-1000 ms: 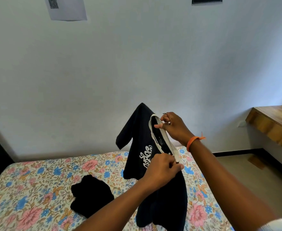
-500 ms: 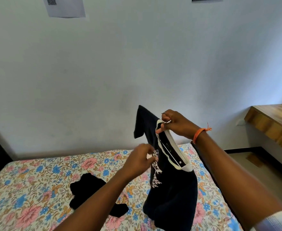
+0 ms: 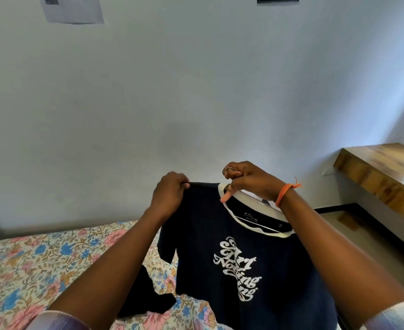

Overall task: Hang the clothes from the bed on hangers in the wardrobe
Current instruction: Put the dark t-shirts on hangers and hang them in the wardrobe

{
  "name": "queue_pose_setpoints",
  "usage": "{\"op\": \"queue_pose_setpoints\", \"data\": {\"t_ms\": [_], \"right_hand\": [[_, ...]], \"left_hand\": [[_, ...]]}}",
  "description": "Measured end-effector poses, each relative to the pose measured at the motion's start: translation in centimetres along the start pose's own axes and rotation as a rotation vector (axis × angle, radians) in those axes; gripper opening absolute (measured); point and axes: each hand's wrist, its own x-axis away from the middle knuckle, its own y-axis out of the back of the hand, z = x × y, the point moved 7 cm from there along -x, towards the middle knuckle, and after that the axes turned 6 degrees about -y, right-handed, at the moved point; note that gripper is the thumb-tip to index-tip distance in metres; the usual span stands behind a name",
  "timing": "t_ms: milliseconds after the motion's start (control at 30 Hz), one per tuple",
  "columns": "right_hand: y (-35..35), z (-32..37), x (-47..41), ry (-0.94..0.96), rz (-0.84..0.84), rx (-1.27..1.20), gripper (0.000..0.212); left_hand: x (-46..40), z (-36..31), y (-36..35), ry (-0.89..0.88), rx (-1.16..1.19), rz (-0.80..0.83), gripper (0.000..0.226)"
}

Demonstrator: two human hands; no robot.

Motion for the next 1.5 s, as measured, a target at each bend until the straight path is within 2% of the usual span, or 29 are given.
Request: {"op": "queue_pose_setpoints", "data": {"t_ms": [133, 267, 400, 500, 667, 733, 833, 1000, 1067, 1133, 1233, 1267, 1333, 1467, 1500], "right_hand": [[0.6, 0.0, 0.7, -0.003, -0.023, 0.037, 0.032], [1.9, -0.9, 1.3, -0.032, -0.064, -0.028, 0.047], [2.9, -1.0, 1.8, -0.003, -0.111, -0.075, 0.047], [3.2, -1.1, 1.9, 0.002, -0.147, -0.056, 0.047], [3.1, -1.4, 1.9, 0.017, -0.174, -0.1, 0.045], [2.9, -1.2, 1.9, 0.024, -0.156, -0.124, 0.045], [4.1, -1.6, 2.1, 0.047, -0.183, -0.128, 0.046], [7.1, -3.8, 2.7, -0.004, -0.244, -0.103, 0.037], [7.4, -4.0, 2.8, -0.025, -0.229, -0.119, 0.042], [7.7, -4.2, 2.7, -0.068, -0.211, -0.096, 0.05], [8.7, -4.6, 2.5, -0.128, -0.208, 0.044, 0.036], [9.1, -4.8, 2.4, -0.134, -0.192, 0.061, 0.044], [9.8, -4.9, 2.6, -0.126, -0.172, 0.098, 0.048], [10.7, -4.9, 2.8, -0.085, -0.137, 0.123, 0.025], [11.0, -4.8, 2.9, -0.059, -0.143, 0.115, 0.034]], "left_hand": [[-0.5, 0.6, 0.0, -0.085, 0.026, 0.084, 0.019], [-1.1, 1.6, 1.2, -0.113, -0.004, 0.072, 0.017], [-1.2, 2.5, 2.3, -0.122, 0.01, 0.011, 0.02], [-1.2, 2.2, 2.4, -0.139, -0.021, 0.026, 0.02], [-1.4, -1.1, 2.2, -0.229, -0.135, 0.041, 0.018], [-1.4, -3.0, 1.4, -0.28, -0.076, 0.11, 0.019], [-1.7, -4.0, 1.0, -0.259, 0.077, 0.164, 0.019], [-1.9, -2.7, 1.1, -0.196, 0.167, 0.09, 0.018], [-1.7, -2.7, 0.9, -0.2, 0.159, 0.049, 0.018], [-1.5, -2.9, 0.4, -0.215, 0.12, 0.016, 0.018], [-1.4, -3.4, -0.2, -0.218, 0.075, -0.055, 0.018], [-1.4, -3.5, -0.3, -0.209, 0.075, -0.087, 0.018], [-1.4, -3.9, -0.5, -0.189, 0.058, -0.161, 0.019], [-1.2, -6.2, -1.1, -0.139, -0.083, -0.32, 0.022], [-1.1, -7.3, -1.4, -0.15, -0.108, -0.342, 0.023]]}}
